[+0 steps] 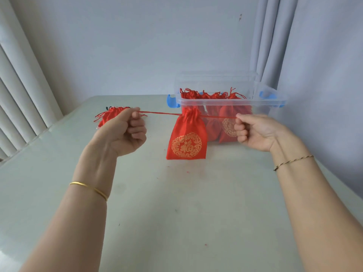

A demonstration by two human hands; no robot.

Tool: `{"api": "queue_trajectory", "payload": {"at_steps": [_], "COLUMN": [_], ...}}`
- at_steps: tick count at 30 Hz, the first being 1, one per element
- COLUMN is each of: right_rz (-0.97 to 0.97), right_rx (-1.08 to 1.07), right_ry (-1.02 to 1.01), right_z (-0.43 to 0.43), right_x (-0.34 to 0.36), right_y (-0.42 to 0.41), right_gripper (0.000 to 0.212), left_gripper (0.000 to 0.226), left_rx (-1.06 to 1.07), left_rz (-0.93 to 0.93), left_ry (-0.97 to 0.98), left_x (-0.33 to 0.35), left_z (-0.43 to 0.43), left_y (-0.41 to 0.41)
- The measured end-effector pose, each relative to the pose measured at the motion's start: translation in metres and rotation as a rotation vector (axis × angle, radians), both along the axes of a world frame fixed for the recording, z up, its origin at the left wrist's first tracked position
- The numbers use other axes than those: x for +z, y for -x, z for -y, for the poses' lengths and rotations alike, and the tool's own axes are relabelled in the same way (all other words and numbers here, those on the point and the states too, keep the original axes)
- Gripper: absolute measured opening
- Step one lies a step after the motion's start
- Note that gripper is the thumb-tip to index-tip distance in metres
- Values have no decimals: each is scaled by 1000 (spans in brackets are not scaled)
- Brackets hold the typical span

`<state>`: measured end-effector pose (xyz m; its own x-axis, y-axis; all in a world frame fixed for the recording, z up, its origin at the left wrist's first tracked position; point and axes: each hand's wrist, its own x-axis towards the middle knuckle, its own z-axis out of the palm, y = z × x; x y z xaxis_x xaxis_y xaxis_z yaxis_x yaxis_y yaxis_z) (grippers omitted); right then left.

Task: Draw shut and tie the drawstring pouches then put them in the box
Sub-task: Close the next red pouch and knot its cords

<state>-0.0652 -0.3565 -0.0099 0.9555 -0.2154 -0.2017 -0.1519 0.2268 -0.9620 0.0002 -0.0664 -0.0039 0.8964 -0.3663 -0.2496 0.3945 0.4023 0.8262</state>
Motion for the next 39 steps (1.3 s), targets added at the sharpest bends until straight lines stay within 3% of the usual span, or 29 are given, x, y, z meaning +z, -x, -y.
{"api": "queue_trajectory", "payload": {"at_steps": [2, 5, 9, 13, 25, 28, 33, 35, 39], "right_rz": [-3, 1, 97, 263, 563, 557, 379, 303, 306], "right_rx": [-38, -50, -75, -59, 58, 82, 59, 127, 289], "right_ry": [-44, -40, 23, 128, 436, 411, 407, 461, 374], "right_z": [5, 4, -6, -23, -88, -88, -75, -74, -79], "right_x": [-1, -3, 15, 39, 61, 58, 51, 46, 42], "right_y": [-1, -3, 1, 11, 31, 28, 21, 20, 20], "right_gripper": [32, 31, 30, 28, 27, 29, 28, 28, 29], "left_gripper": [42, 41, 37, 36, 8, 23, 25, 32, 27], "left_rx": [-10, 42, 140, 57, -126, -99, -100, -102, -109], "left_rz": [-72, -63, 170, 443, 851, 879, 804, 786, 762], "left_ry": [160, 235, 224, 90, -484, -476, -385, -366, -318], "left_x": [0, -1, 10, 28, 35, 33, 33, 32, 33], "left_z": [-2, 3, 9, 28, 56, 58, 55, 54, 52], "left_y": [-1, -2, 3, 23, 58, 58, 54, 52, 52]}}
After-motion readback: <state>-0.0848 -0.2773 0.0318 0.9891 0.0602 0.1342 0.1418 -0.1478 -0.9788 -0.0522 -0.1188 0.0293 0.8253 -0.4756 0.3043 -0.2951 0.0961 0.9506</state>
